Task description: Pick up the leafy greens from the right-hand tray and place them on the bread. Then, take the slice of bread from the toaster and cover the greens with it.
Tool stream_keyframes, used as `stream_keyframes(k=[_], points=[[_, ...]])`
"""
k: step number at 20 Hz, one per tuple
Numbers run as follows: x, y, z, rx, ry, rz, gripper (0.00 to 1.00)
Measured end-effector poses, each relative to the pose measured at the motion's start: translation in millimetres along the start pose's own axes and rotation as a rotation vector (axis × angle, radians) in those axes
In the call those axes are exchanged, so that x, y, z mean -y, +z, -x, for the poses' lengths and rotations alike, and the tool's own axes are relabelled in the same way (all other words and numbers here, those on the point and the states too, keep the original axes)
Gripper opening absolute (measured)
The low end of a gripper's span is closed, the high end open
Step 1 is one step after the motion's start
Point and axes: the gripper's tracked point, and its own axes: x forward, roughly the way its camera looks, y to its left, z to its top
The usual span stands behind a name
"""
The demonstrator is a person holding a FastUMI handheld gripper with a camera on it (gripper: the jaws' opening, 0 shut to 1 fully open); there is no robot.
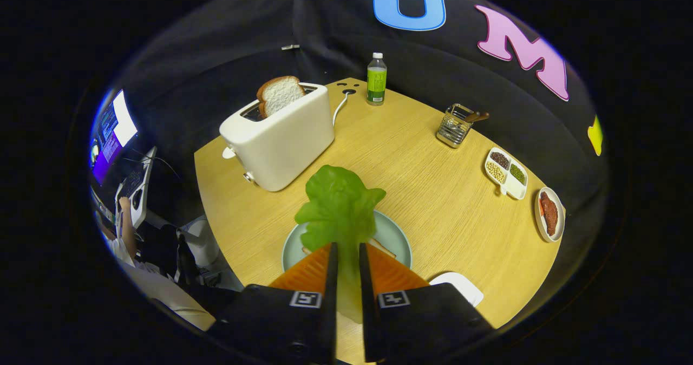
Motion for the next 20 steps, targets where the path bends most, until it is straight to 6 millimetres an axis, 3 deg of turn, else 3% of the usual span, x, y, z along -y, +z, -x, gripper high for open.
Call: stream_keyframes(k=[1,3,4,8,10,16,20], points=[[-0.1,1.3,-7.2,0.007,-0.005,-0.005,0.37],[2.7,8.7,-6.8,0.024,-0.022,-0.022,0.79],[3.2,9.5,-16.8,0.036,-0.025,-0.033,1.0],[-2.9,21.4,-8.0,0.087,-0.007,-0.067,0.98],[-13.0,38.0,3.4,0.139,0.015,-0.096,1.0],[-51.2,127.6,45.0,0.337,0.067,-0.115,1.0],[-88.3,186.9,55.9,0.431,0.115,-0.144,1.0]])
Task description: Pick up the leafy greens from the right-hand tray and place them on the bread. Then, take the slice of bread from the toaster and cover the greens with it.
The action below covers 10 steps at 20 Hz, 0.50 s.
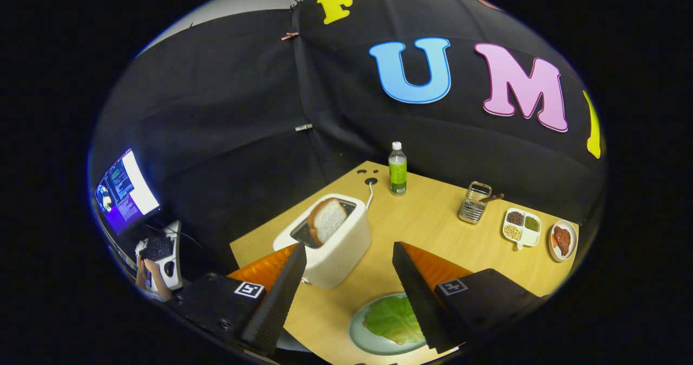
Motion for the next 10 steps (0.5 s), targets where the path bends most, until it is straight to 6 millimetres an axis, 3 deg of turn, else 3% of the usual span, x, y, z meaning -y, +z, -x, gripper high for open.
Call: stream_keyframes(k=[4,10], points=[[-31.6,22.4,-36.9,0.01,0.021,-0.079,0.99],[-41.3,11.5,-108.5,-0.072,-0.019,-0.282,0.99]])
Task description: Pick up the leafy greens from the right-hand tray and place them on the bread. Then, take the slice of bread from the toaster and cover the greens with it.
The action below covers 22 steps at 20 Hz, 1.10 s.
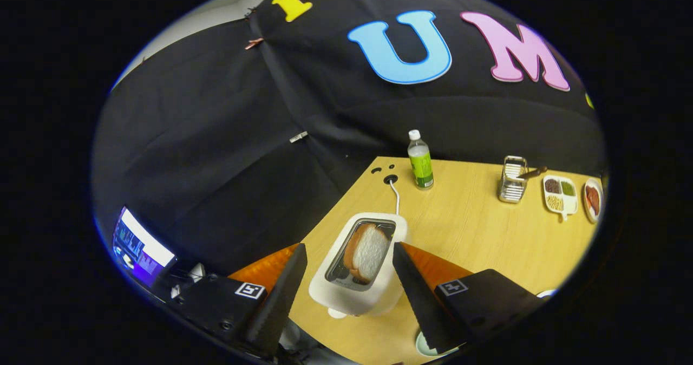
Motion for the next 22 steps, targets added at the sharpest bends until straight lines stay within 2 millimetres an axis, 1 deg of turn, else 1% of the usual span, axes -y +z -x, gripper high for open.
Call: stream_keyframes(k=[3,5,7,9,11,12,13,14,16,18,19,21,22], points=[[5.3,-8.9,-38.2,-0.057,-0.027,-0.097,0.99],[7.5,-13.3,-59.8,-0.085,-0.043,-0.155,0.99],[12.1,-20.1,-78.8,-0.108,-0.065,-0.187,0.97],[17.8,-29.8,-91.7,-0.143,-0.09,-0.199,0.97],[24.9,-35.2,-96.9,-0.161,-0.118,-0.206,0.85],[32.2,-34.2,-98.4,-0.158,-0.148,-0.195,0.72],[42.9,-38.7,-95.5,-0.166,-0.187,-0.181,0.58],[47.9,-39.7,-93.0,-0.171,-0.203,-0.185,0.45],[44.8,-42.5,-91.8,-0.19,-0.211,-0.195,0.19],[45.8,-40.4,-88.4,-0.188,-0.218,-0.193,0.15],[43.3,-38.0,-86.2,-0.182,-0.213,-0.192,0.15],[37.5,-29.7,-80.4,-0.154,-0.208,-0.198,0.12],[33.7,-24.0,-76.1,-0.139,-0.2,-0.199,0.12]])
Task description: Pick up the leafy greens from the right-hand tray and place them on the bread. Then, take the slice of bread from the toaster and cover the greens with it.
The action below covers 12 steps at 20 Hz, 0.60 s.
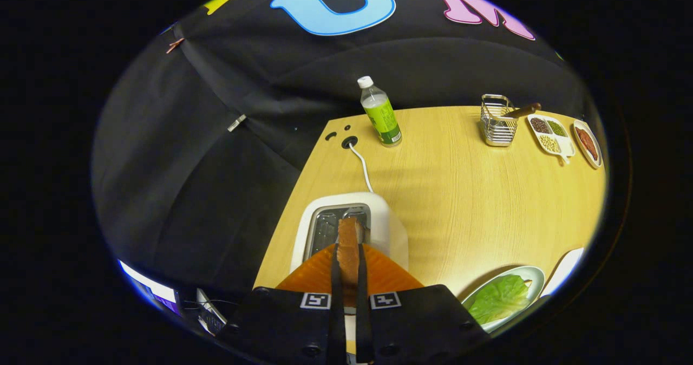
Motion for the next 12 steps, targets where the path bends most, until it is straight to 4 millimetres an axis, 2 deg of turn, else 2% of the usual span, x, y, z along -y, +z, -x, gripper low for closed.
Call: stream_keyframes(k=[7,10,12], points=[[-13.0,30.9,63.4,0.086,0.111,-0.023,0.11],[-7.9,39.4,98.9,0.12,0.14,-0.013,0.11],[3.8,39.4,120.5,0.134,0.145,-0.004,0.12]])
